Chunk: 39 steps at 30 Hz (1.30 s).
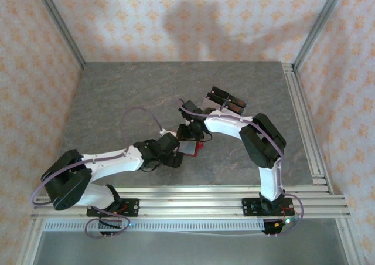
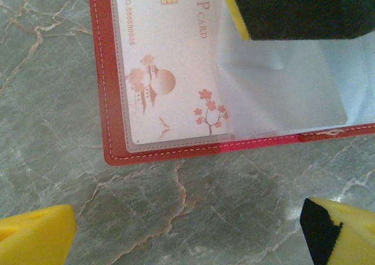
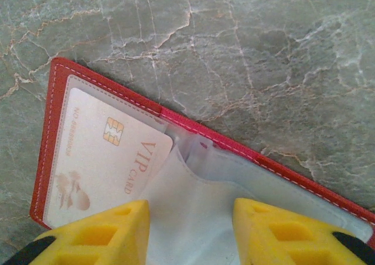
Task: Put the credit cards into the card holder
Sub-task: Flip over the card slot on the card holder.
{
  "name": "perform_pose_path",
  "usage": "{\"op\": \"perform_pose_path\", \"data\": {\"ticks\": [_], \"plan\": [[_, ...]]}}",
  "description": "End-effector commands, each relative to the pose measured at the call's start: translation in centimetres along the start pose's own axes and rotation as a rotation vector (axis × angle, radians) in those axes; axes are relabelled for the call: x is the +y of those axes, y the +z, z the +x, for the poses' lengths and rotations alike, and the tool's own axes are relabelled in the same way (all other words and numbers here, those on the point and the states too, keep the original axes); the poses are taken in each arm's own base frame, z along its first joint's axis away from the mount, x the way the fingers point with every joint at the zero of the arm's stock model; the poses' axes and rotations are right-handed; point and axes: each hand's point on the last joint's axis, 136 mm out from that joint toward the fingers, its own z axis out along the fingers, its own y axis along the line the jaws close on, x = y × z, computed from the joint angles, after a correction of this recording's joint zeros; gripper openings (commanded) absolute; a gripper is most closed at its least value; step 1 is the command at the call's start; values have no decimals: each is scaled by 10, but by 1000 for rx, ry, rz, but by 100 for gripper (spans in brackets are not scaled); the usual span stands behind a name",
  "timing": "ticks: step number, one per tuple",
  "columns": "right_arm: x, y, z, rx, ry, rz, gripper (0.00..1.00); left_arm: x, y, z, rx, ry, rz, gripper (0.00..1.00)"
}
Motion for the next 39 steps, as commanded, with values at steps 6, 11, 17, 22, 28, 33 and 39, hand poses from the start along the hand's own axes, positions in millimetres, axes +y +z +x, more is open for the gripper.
{"op": "perform_pose_path", "data": {"ticks": [6,11,17,22,28,33,39], "plan": [[-3,-2,8,21,9,-2,42,1,0,-36,-112,-22,-70,100],[-1,-5,7,18,9,-13,42,6,9,-35,-101,-20,-125,100],[5,-18,-1,-4,9,-26,43,12,12,-38,-116,-38,-173,100],[11,-54,-15,-89,29,-52,49,15,11,-43,-131,-51,-197,100],[12,-80,-15,-148,87,-100,53,19,10,-45,-142,-63,-219,100],[12,-72,-7,-145,159,-155,54,26,6,-47,-160,-81,-255,100],[15,-69,-4,-153,202,-205,54,46,-9,-53,-203,-136,-345,100]]}}
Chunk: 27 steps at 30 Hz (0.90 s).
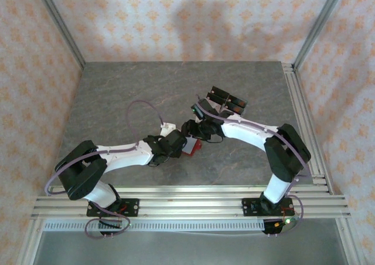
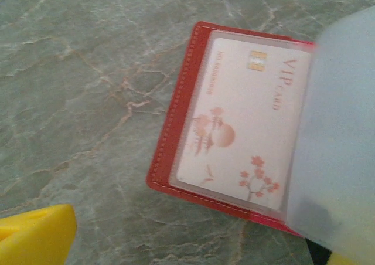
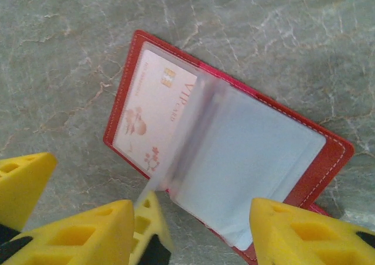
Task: Put the credit cards into the card holder
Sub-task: Flip over the card slot on the card holder, then rotate the card holder at the center of the table.
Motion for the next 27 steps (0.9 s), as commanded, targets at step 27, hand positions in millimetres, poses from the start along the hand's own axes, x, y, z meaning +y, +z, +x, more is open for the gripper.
{"op": "perform_pose_path", "data": {"ticks": [27], "plan": [[-73,0,23,-52,-63,343,48,58,15,-19,56,-121,-228,100]]}}
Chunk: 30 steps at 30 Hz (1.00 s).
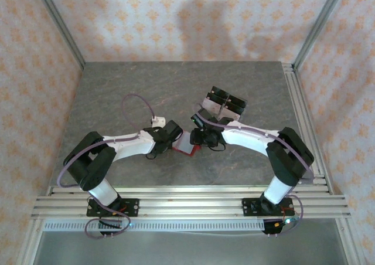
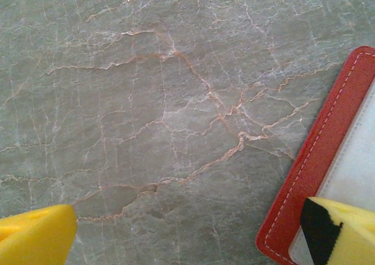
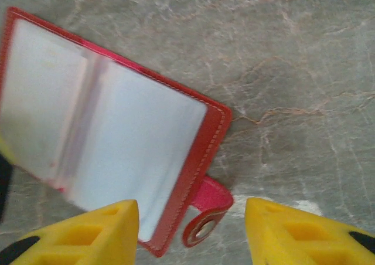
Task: Put the credit cards into the card holder
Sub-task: Rotate the card holder at the center of the table.
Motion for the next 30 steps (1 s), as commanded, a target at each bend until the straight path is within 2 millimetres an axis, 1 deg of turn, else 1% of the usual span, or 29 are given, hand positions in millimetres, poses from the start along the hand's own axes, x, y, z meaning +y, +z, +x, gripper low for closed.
{"op": "perform_pose_path", "data": {"ticks": [1,2,4,6,8,11,14,21,24,27,28,29,30], "plan": [[-20,9,7,8,-23,84,44,9,-13,-15,-29,-32,-13,100],[-21,10,7,11,-29,88,38,10,-15,-16,-31,-35,-10,100],[-24,11,8,14,-47,94,21,12,-20,-20,-41,-47,-1,100],[-25,11,7,18,-72,92,7,12,-25,-24,-45,-55,10,100],[-26,9,5,22,-112,84,0,13,-30,-27,-49,-63,22,100],[-29,4,-1,22,-194,70,0,12,-37,-32,-54,-74,42,100],[-36,-3,-10,17,-268,86,0,11,-44,-37,-59,-89,68,100],[-53,-11,-30,28,-320,109,0,9,-51,-41,-61,-106,107,100],[-53,-13,-35,43,-363,91,0,7,-53,-41,-59,-112,123,100],[-46,-12,-37,64,-382,56,0,6,-53,-41,-58,-115,129,100],[-43,-12,-37,76,-381,44,10,6,-53,-41,-59,-115,129,100],[-41,-13,-36,87,-379,35,24,6,-53,-41,-58,-115,128,100],[-38,-15,-38,86,-369,26,33,6,-53,-41,-57,-114,128,100]]}}
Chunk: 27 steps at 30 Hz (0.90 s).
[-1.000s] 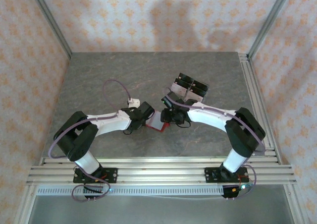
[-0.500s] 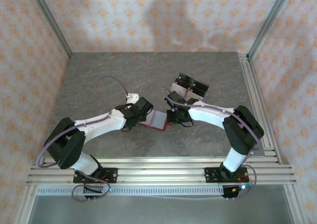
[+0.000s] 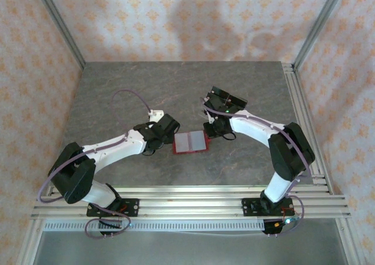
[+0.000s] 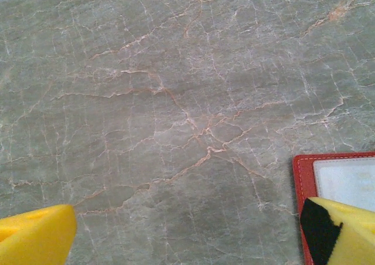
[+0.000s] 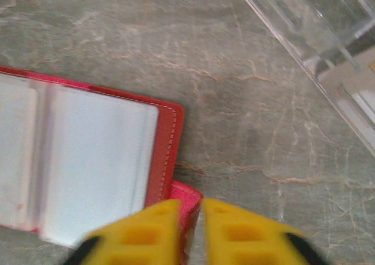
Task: Put the credit cards into the card holder
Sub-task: Rotate the card holder at the center of the table, then pick up the credit card from the storage box.
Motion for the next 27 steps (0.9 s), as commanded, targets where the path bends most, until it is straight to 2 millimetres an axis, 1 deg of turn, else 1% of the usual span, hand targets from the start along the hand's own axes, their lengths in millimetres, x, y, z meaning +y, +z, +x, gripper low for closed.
{"op": "perform_pose_path", "data": {"ticks": [1,3,5,7,9,12,18,23,27], "plan": [[9,-7,-1,31,-25,-37,37,3,-8,-11,-15,-36,3,100],[9,-22,-10,0,0,-42,42,3,-9,-11,-13,-36,5,100],[7,-41,-24,-59,23,-31,45,2,-10,-12,-14,-36,9,100],[-4,-58,-37,-113,44,12,48,2,-11,-14,-14,-35,10,100],[-20,-67,-46,-138,51,77,49,1,-11,-16,-14,-35,12,100],[-43,-65,-47,-108,43,158,50,-1,-11,-17,-3,-42,23,100],[-75,-53,-40,-50,-41,322,50,2,-6,-23,37,-84,57,100],[-86,-43,-41,-33,-95,377,50,5,-5,-33,52,-128,96,100],[-92,-35,-42,-20,-101,388,50,12,-7,-44,40,-155,80,100]]}}
